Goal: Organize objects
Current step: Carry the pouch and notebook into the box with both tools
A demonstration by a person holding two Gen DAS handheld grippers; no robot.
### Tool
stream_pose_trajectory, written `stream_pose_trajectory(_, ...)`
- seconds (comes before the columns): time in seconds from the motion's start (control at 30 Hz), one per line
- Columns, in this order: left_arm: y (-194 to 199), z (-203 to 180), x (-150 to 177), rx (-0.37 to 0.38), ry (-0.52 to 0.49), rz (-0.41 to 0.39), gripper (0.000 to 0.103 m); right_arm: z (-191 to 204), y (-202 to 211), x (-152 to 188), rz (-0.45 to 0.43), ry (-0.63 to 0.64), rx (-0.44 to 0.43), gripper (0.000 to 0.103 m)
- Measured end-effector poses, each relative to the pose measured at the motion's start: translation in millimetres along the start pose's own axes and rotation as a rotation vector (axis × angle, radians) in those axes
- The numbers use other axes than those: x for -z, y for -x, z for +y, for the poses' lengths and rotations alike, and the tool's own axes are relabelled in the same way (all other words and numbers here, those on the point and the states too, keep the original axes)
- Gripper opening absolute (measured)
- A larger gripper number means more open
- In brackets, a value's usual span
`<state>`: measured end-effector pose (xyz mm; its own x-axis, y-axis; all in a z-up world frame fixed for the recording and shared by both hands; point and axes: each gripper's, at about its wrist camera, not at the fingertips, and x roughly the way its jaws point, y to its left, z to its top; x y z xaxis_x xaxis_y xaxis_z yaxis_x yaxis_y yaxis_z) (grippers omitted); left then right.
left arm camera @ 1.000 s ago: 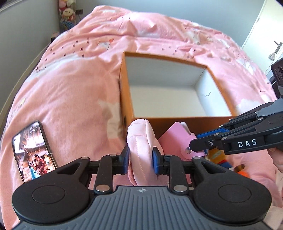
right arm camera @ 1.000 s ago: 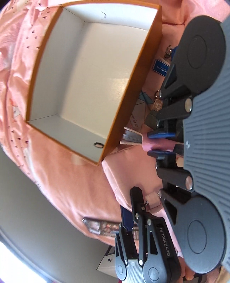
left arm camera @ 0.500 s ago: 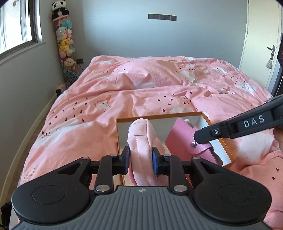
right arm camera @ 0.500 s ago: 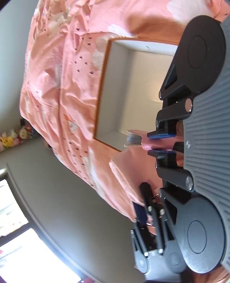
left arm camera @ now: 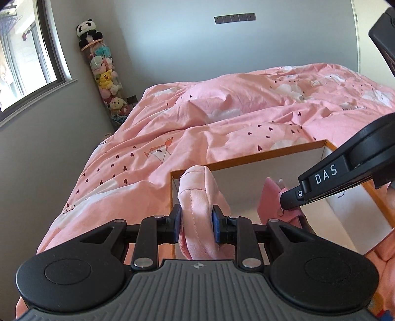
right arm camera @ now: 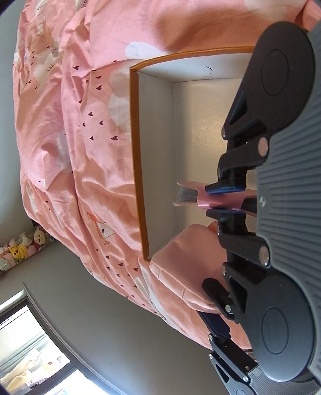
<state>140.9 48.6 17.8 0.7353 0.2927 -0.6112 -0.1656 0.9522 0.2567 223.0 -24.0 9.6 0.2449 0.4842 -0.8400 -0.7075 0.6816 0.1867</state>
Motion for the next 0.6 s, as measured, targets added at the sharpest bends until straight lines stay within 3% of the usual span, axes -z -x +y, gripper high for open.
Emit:
stream_pose_trajectory(0.13, -12.7, -6.0, 11.8, 0.01, -0.051, 0.039, 0.028, -6.5, -20.3, 5.9, 0.023, -0.033, -0.016, 0.014)
stream_pose_trajectory(0.43, -27.3, -5.7, 29.6, 0.029, -0.015, 0.174, 0.029, -9.4, -47.8, 21.8, 0.079, -0.071, -0.04, 0.014)
stream_pose_trajectory(0.6, -27.4, -9.0, 31.7, 0.037, -0.051, 0.229, 0.031, -3.1, -56.0, 30.4, 0.096, -0.051, -0.032, 0.014)
